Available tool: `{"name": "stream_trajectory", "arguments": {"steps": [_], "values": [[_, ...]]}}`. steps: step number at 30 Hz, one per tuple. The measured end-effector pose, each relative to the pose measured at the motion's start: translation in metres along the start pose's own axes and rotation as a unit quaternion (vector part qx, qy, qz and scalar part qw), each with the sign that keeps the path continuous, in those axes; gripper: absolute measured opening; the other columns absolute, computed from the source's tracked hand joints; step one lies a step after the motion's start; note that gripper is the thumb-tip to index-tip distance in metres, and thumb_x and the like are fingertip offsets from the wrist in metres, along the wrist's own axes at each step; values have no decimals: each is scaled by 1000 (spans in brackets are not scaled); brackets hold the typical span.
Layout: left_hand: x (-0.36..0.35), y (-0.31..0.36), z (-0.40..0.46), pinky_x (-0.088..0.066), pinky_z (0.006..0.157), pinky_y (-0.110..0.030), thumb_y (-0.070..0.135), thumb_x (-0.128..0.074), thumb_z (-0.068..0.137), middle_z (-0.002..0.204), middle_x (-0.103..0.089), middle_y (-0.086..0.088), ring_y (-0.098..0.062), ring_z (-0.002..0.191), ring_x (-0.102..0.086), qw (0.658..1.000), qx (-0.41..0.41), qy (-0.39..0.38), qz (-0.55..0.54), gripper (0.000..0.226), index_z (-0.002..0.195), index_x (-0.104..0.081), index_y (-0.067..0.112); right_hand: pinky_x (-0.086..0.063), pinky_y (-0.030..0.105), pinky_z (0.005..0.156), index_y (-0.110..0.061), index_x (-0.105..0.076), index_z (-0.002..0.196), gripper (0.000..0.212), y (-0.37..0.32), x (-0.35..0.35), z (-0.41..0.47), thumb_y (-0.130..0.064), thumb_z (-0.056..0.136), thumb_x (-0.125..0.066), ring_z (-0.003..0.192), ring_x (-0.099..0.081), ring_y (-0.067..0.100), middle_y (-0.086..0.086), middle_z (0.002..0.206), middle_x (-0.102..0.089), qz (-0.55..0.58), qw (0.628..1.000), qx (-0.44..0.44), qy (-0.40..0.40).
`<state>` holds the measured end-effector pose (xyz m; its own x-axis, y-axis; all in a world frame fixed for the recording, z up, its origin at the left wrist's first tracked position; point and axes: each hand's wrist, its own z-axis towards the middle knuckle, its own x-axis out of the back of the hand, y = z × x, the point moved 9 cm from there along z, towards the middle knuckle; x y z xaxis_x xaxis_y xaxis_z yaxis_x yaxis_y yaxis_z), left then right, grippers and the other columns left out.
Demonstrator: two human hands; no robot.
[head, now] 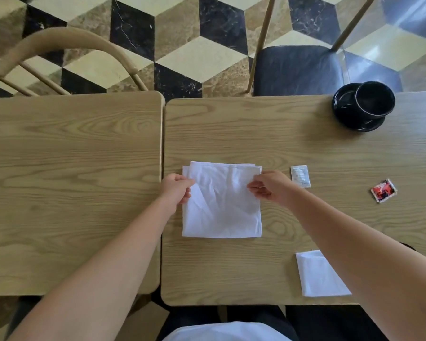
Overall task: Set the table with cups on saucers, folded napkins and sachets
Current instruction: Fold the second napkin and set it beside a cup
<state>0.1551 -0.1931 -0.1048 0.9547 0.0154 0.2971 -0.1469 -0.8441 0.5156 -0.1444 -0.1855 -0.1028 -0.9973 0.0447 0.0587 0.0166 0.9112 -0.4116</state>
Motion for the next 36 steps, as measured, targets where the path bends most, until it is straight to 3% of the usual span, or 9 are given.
{"name": "stream_trajectory", "arguments": {"steps": [5,10,13,16,21,24,28,33,36], "values": [[3,1,1,-49,66,-34,27,-77,80,74,-64,-4,-22,64,-57,988,-76,71,116,23,78,-60,12,-54,27,63,-17,-63,90,18,-1,2,7,-14,104,-51,65,-65,14,6,81,-72,-38,999,20,1],[2,9,-8,-38,58,-28,26,-69,82,62,-54,1,-18,59,-49,989,-92,63,94,27,66,-49,17,-54,28,68,-17,-65,93,14,-6,4,13,-16,101,-54,68,-65,14,2,76,-74,-43,998,34,-7],[4,1,-12,-38,60,-30,28,-67,85,61,-50,-1,-19,58,-46,994,-82,50,59,30,66,-45,18,-54,24,60,-14,-66,90,12,-11,5,15,-15,98,-57,59,-64,12,2,70,-74,-51,997,59,8],[13,-13,-14,-46,63,-35,29,-69,87,72,-62,-5,-21,64,-54,993,-68,66,73,23,76,-53,15,-53,23,54,-11,-62,91,15,-12,2,14,-22,100,-56,55,-63,12,8,77,-72,-94,992,79,36],[28,-25,-23,-57,75,-45,36,-69,86,80,-68,-6,-28,75,-65,988,-63,108,95,25,82,-59,13,-61,40,68,-6,-60,96,31,-13,10,-5,-37,97,-59,64,-67,20,9,82,-73,-197,966,127,111],[26,-40,-36,-53,66,-40,42,-66,87,70,-66,-5,-27,68,-63,984,-76,90,135,33,73,-60,13,-45,33,58,-13,-58,93,26,6,10,-30,-40,94,-58,71,-61,17,1,83,-68,-312,929,148,130],[15,-77,-55,-37,53,-28,42,-69,89,62,-61,-2,-16,57,-54,980,-51,64,183,39,69,-62,9,-33,29,53,-17,-46,70,26,67,5,-54,-34,85,-59,56,-46,18,-5,64,-54,-343,928,100,105],[14,-104,-68,-36,54,-29,39,-77,82,79,-63,-1,-15,67,-57,981,-12,93,171,34,84,-58,11,-38,30,58,-14,-56,76,18,102,-3,-61,-25,87,-66,68,-54,20,-2,70,-55,-285,953,76,64],[14,-104,-68,-38,56,-30,33,-78,82,80,-61,-1,-16,67,-55,986,-2,99,134,31,80,-52,17,-43,30,62,-11,-60,83,18,96,-1,-62,-26,88,-67,72,-59,23,1,75,-59,-264,958,83,72]]}}
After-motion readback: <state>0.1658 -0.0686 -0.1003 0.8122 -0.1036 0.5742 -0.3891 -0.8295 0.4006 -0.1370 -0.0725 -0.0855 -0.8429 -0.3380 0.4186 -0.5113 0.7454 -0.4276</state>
